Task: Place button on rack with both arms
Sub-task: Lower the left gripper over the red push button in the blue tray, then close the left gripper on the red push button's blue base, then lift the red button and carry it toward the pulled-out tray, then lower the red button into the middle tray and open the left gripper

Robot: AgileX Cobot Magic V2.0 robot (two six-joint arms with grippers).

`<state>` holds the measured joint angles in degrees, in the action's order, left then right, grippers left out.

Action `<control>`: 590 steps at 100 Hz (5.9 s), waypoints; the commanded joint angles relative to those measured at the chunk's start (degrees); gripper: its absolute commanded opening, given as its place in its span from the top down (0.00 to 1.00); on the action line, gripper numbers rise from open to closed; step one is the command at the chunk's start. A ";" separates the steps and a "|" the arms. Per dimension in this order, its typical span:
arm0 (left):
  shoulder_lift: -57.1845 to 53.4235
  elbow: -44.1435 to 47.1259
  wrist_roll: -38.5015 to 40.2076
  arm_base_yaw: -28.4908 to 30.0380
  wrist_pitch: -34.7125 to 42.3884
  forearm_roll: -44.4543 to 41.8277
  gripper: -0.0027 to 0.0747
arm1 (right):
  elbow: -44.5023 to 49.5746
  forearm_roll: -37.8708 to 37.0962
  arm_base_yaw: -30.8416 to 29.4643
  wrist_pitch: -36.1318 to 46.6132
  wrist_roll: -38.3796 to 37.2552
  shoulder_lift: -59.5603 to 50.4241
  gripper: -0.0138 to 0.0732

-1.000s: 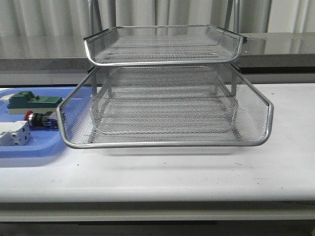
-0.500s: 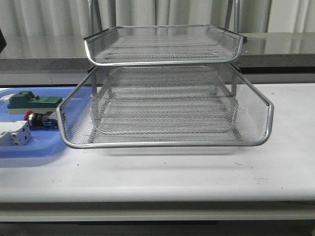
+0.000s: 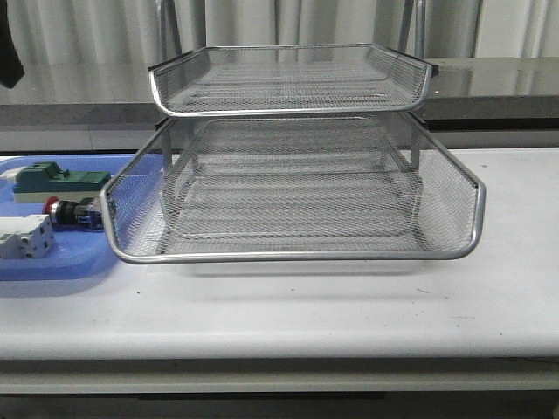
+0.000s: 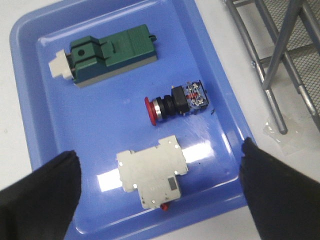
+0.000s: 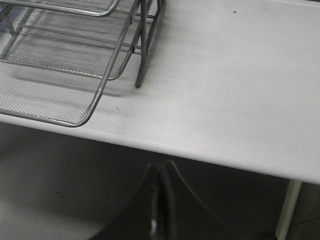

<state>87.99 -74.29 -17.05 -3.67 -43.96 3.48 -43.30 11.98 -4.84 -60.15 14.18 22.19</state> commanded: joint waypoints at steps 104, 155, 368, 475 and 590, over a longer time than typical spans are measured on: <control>36.02 -39.55 -38.76 -0.59 -20.39 5.55 0.17 | -1.66 1.09 0.24 3.82 0.16 0.63 0.91; 39.89 -39.55 -40.29 -1.42 -21.48 5.55 0.17 | -1.66 1.09 0.24 3.82 0.16 0.63 0.91; 5.63 -25.98 -24.49 -8.44 -29.32 1.87 0.99 | -1.66 1.09 0.24 3.82 0.16 0.63 0.91; 18.13 -20.66 -24.99 -36.87 -14.05 3.23 0.99 | -1.66 1.09 0.24 3.82 0.16 0.63 0.91; 14.76 -30.05 -15.79 -35.43 -29.30 2.96 0.33 | -1.66 1.09 0.24 3.82 0.16 0.63 0.91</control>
<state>108.19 -102.44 -34.86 -39.94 -70.50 5.85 -43.30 12.06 -4.84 -60.15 14.18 22.19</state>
